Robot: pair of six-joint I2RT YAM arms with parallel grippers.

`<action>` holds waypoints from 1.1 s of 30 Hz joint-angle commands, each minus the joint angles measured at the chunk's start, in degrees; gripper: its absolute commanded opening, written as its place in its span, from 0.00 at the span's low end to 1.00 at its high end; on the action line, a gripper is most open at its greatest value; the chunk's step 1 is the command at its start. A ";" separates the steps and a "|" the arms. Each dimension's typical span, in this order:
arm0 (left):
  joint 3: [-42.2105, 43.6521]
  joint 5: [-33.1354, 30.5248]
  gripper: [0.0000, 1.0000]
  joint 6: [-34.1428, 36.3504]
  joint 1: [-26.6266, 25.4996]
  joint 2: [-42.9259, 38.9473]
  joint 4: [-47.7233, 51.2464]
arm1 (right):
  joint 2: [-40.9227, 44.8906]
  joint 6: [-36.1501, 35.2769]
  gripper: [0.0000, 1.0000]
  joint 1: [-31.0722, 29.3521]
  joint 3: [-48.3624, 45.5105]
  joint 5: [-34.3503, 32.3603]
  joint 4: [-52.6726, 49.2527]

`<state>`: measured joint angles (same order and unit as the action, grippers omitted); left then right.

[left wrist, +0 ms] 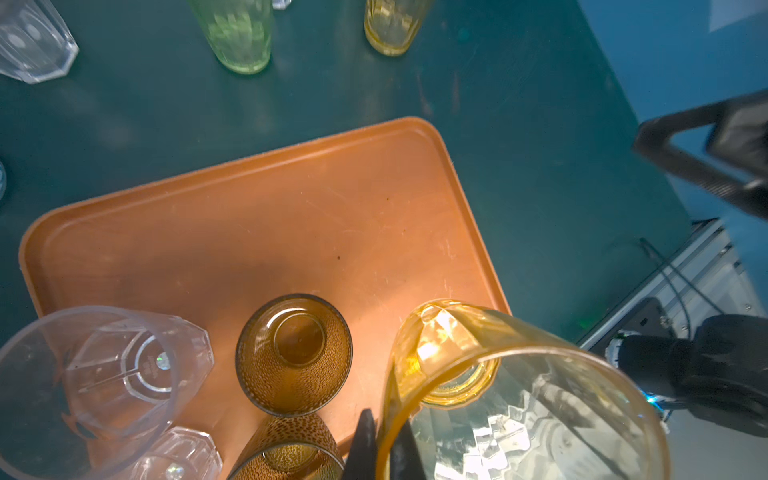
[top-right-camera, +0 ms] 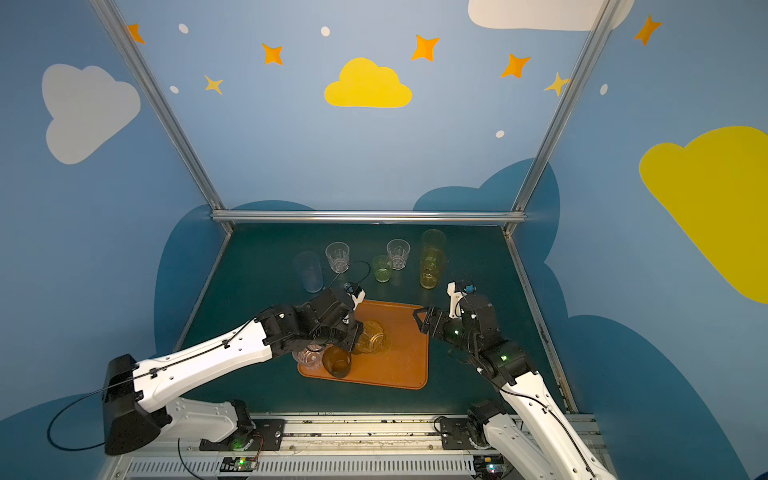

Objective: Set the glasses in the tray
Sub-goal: 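Carry the smooth amber glass with the left gripper over the tray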

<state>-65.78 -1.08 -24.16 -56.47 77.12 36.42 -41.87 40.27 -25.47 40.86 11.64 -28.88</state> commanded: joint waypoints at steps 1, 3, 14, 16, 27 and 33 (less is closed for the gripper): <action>0.25 0.12 0.04 1.18 -0.54 0.41 0.82 | -0.36 0.25 0.83 0.59 0.07 0.91 -1.17; 0.54 0.12 0.04 1.09 -0.66 0.87 0.99 | -0.75 0.07 0.83 0.60 0.31 1.25 -1.15; 1.63 1.35 0.04 0.65 -1.46 3.59 0.88 | -1.85 0.07 0.83 1.26 0.27 1.63 -0.74; 1.62 1.18 0.04 0.62 -1.65 4.00 1.19 | -1.99 0.19 0.83 1.30 0.11 1.81 -0.56; 1.60 0.77 0.04 0.96 -2.41 5.74 1.96 | -2.38 -0.02 0.83 1.75 -0.08 1.90 -0.36; 1.27 -0.58 0.04 0.96 -2.86 6.86 2.86 | -2.59 -0.01 0.83 2.07 -0.43 2.24 0.06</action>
<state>-64.01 -0.56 -23.99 -59.02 83.40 37.85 -44.36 40.25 -23.70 40.86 13.19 -28.97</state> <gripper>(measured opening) 0.055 0.829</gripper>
